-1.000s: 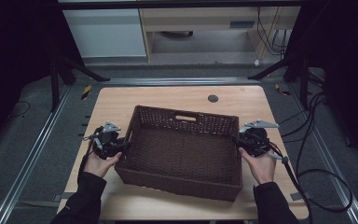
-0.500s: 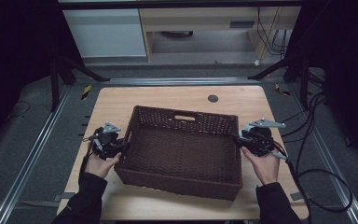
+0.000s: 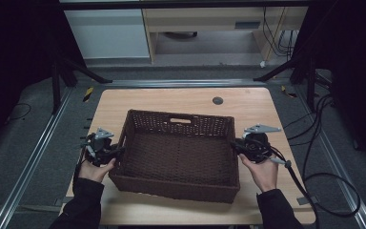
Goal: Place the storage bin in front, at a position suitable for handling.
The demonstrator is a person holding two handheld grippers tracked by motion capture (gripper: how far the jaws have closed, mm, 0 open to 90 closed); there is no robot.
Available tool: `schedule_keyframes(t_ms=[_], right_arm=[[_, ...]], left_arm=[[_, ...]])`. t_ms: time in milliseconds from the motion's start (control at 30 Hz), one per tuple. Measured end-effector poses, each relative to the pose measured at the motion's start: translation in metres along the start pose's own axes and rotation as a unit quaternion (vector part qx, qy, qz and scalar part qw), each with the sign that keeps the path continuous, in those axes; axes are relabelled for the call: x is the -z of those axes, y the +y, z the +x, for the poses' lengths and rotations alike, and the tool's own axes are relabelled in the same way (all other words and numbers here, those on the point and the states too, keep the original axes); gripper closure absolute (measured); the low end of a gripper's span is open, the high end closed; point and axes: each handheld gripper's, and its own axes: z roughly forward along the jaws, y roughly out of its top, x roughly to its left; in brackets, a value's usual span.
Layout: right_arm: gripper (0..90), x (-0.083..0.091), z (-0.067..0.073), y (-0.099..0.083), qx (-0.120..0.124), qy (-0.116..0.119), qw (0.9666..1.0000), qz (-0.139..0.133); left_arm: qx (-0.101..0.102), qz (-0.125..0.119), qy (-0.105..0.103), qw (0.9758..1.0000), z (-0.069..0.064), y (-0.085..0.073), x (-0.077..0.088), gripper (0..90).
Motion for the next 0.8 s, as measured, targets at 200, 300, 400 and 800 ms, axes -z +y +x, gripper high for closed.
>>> schedule_keyframes(t_ms=[200, 300, 400, 800], right_arm=[[75.2, -0.010, 0.004, 0.011, 0.022, -0.029, 0.9993, 0.001], [73.5, -0.009, 0.000, 0.014, 0.019, -0.018, 0.9996, -0.002], [64.5, 0.010, -0.012, 0.020, 0.008, -0.002, 0.9991, -0.041], [50.2, 0.010, -0.068, -0.006, -0.009, -0.085, 0.9960, -0.025]], left_arm=[[-0.002, 0.006, 0.015, 0.9999, -0.002, 0.001, 0.000, 70.1], [0.005, 0.006, 0.012, 0.9999, -0.001, 0.000, 0.000, 70.3], [0.010, 0.004, 0.008, 0.9999, 0.001, 0.000, 0.000, 70.2], [0.012, 0.006, 0.006, 0.9999, 0.001, 0.000, -0.001, 69.9]])
